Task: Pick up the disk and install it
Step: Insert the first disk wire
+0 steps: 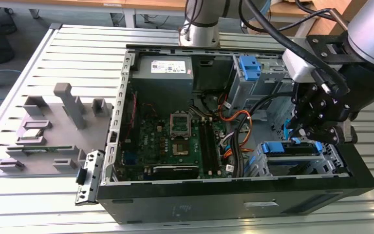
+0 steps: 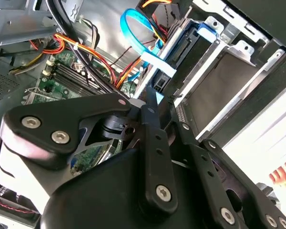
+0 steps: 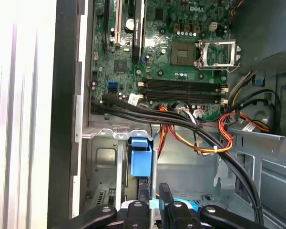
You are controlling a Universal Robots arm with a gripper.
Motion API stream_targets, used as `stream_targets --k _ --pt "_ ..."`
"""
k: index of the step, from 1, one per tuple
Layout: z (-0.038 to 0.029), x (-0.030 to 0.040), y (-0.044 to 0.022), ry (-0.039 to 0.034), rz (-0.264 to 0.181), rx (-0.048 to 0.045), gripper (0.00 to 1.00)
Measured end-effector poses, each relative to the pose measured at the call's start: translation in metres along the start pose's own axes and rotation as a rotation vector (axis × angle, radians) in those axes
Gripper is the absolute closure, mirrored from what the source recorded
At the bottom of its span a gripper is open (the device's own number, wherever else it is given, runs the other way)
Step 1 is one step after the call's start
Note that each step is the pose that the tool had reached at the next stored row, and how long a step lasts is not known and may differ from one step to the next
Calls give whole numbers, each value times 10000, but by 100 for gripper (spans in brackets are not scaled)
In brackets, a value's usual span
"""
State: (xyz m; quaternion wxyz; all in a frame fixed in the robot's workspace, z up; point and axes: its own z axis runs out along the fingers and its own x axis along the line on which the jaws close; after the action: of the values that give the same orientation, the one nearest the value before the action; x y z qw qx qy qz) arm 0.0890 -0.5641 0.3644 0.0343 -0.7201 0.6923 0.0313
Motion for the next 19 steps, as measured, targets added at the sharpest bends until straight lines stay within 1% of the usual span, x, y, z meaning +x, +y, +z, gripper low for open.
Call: stream_targets --k 3,5,8,15,17,19 --pt "0 1 -2 1 0 -11 76" --pt "0 3 -27 1 -1 -15 76" --pt "0 5 -108 1 1 -24 76" --pt "1 14 -334 -1 3 -42 76" --pt "1 16 -383 -1 14 -41 76" --pt "2 17 -415 -1 57 -37 76"
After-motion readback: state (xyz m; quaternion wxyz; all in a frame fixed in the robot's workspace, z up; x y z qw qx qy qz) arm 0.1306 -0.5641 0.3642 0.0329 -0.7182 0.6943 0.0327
